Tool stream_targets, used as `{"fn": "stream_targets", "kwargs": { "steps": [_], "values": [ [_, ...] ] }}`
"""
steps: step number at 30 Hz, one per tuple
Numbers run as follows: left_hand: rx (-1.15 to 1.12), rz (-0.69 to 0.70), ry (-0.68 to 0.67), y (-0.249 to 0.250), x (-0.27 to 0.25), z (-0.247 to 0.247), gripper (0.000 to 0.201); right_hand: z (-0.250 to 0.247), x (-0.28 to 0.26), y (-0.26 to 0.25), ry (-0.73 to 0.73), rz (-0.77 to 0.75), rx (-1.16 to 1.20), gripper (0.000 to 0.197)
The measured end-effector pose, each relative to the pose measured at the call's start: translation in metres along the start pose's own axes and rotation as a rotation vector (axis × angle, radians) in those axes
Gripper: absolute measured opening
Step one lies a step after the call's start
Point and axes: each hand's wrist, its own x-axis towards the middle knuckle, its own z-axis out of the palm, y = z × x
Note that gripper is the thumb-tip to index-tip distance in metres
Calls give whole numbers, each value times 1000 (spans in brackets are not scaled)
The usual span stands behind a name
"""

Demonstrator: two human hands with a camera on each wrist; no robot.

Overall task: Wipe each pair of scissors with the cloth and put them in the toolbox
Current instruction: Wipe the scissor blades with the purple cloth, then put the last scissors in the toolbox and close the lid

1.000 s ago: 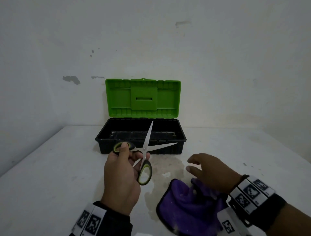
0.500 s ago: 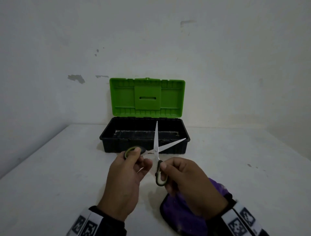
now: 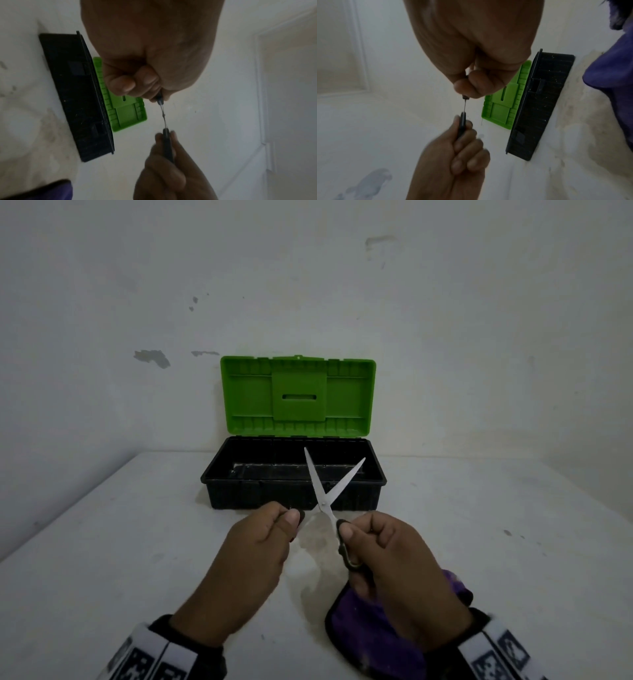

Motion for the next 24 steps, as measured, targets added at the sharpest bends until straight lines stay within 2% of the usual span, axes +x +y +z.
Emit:
{"fn": "stream_targets", "kwargs": {
  "steps": [4, 13, 19, 24],
  "values": [
    [-59, -60, 97, -3, -5, 23, 32, 16, -2, 14, 88, -21, 23, 24],
    [68, -7, 223, -10, -8, 46, 33, 35, 2, 21, 192, 0, 102, 21],
    [140, -36, 162, -14, -8, 41, 34, 33, 6, 25, 155, 30, 42, 22],
    [132, -68, 85, -11, -8, 28, 38, 27, 12, 17, 25, 69, -16, 21]
  ]
}}
